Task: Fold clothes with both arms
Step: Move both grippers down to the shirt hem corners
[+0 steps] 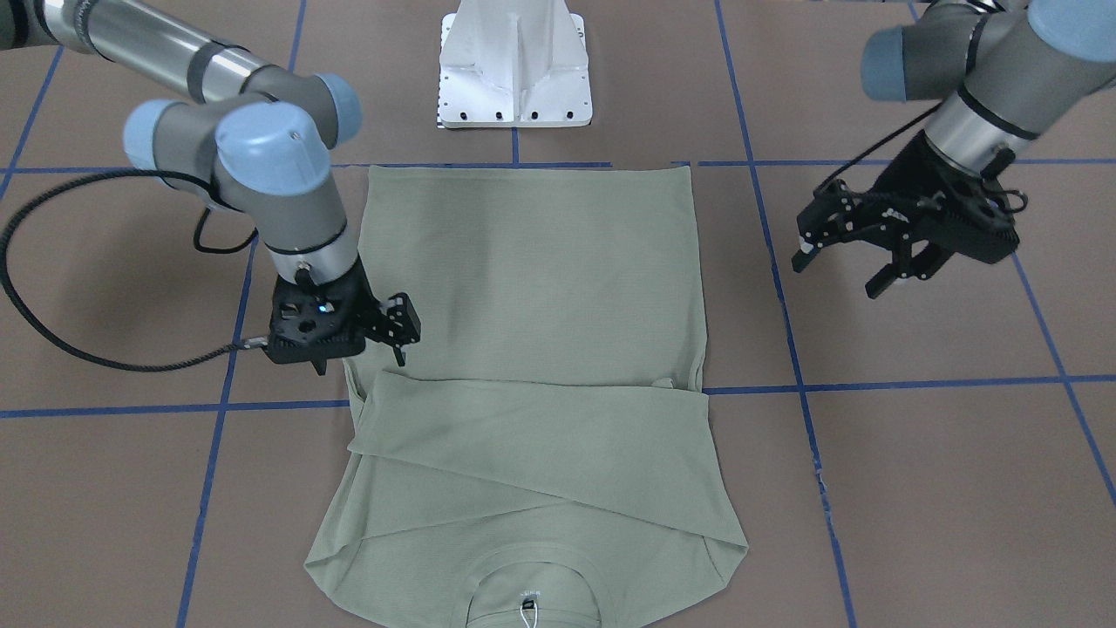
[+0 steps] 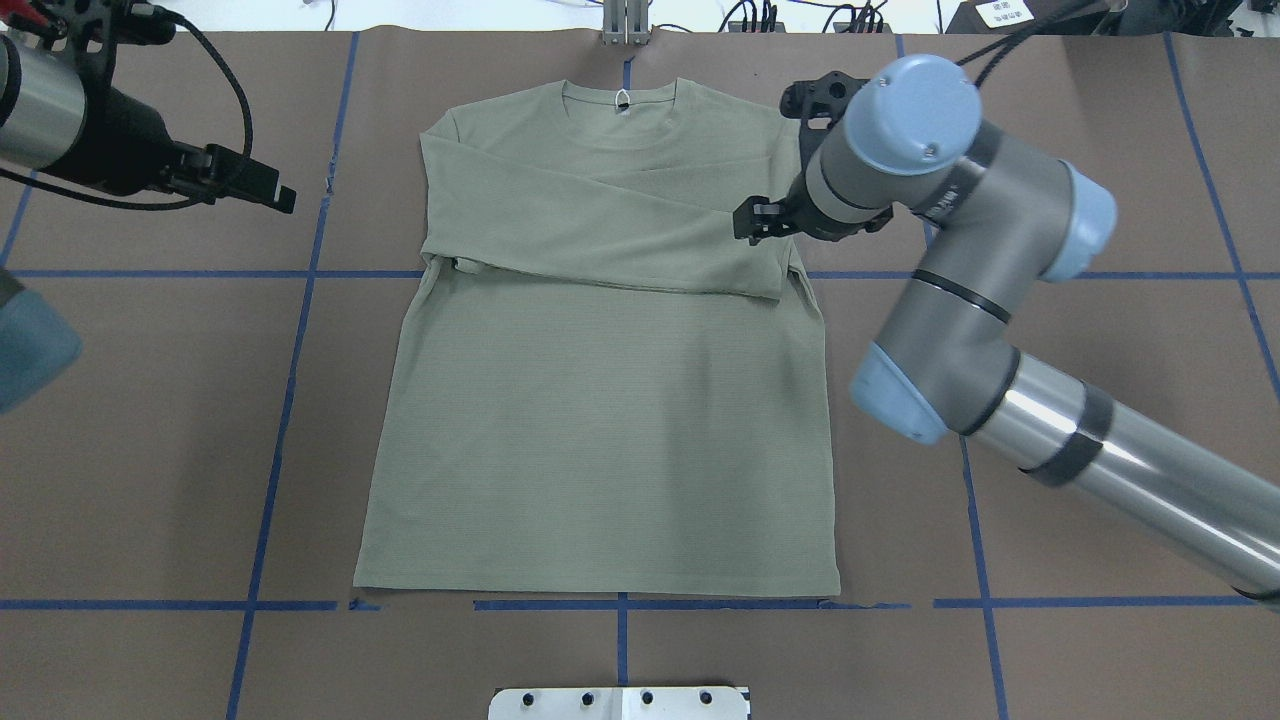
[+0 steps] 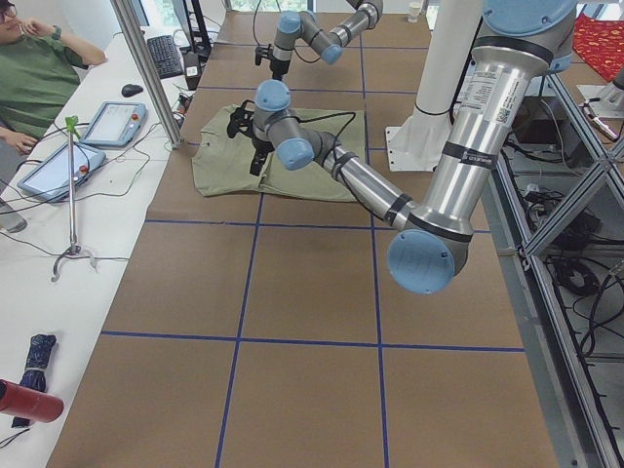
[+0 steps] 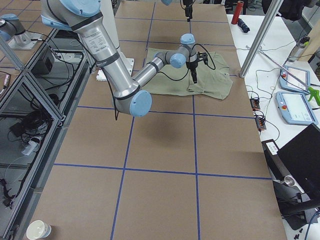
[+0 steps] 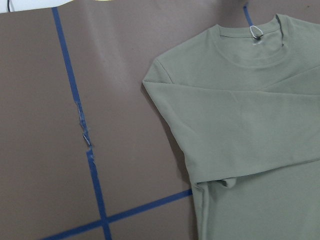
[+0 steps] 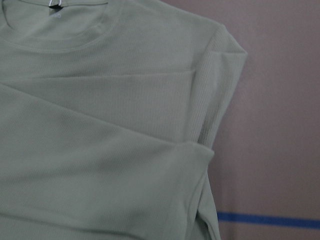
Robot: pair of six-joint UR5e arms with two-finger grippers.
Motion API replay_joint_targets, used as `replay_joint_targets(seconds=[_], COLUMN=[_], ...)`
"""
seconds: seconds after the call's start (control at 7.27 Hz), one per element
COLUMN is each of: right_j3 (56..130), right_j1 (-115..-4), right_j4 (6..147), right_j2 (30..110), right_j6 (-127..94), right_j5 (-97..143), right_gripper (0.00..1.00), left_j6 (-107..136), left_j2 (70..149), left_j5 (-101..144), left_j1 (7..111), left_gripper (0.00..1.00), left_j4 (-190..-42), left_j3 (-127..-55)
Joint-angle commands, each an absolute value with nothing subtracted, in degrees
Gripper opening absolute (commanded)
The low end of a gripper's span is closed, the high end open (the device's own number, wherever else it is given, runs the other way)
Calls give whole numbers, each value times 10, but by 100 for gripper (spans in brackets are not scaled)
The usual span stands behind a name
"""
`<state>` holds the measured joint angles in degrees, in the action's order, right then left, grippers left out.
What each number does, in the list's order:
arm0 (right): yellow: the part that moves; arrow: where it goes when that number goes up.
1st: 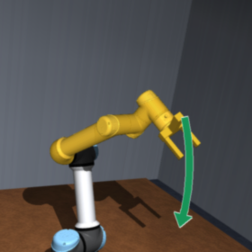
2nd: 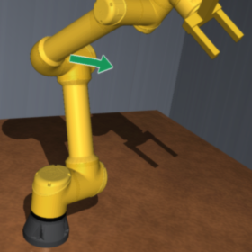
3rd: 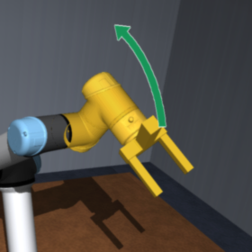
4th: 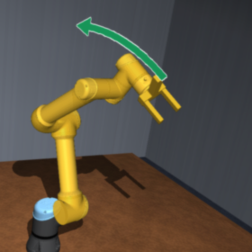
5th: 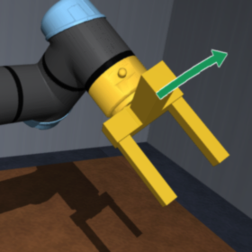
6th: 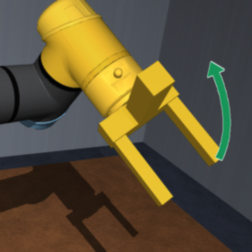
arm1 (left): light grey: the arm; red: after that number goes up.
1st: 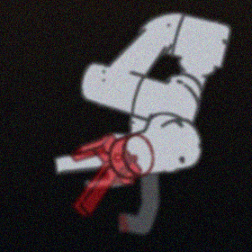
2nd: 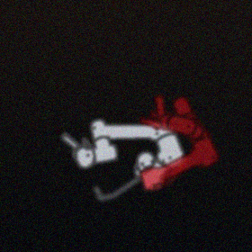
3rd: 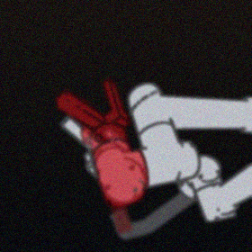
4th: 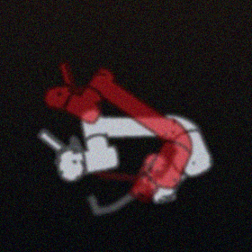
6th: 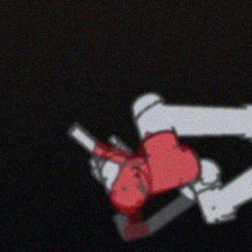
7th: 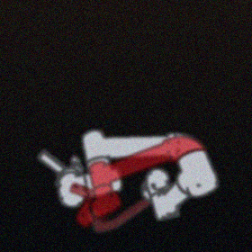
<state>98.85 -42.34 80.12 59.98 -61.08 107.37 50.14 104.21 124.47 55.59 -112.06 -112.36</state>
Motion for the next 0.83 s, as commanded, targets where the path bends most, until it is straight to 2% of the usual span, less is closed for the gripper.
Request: replay_joint_targets(seconds=[0.0, 0.14, 0.28, 0.55, 0.69], right_j3=[1202, 1278, 1325, 1337, 1335], right_j1=[-393, -357, -316, -223, -181], right_j4=[802, 802, 802, 782, 764], right_j2=[761, 823, 854, 864, 870], right_j6=[-761, -805, -879, -963, -998], right_j5=[1094, 1083, 1046, 945, 892], right_gripper=[100, 100, 100, 100, 100], left_j6=[665, 748, 824, 932, 968], left_j2=[977, 953, 943, 899, 860], left_j5=[1178, 1128, 1032, 907, 846], left_j1=[441, 371, 279, 155, 115], left_gripper=[100, 100, 100, 99, 97], left_j4=[-1125, -1138, -1149, -1199, -1287], left_j3=[-1246, -1291, -1301, -1295, -1263])
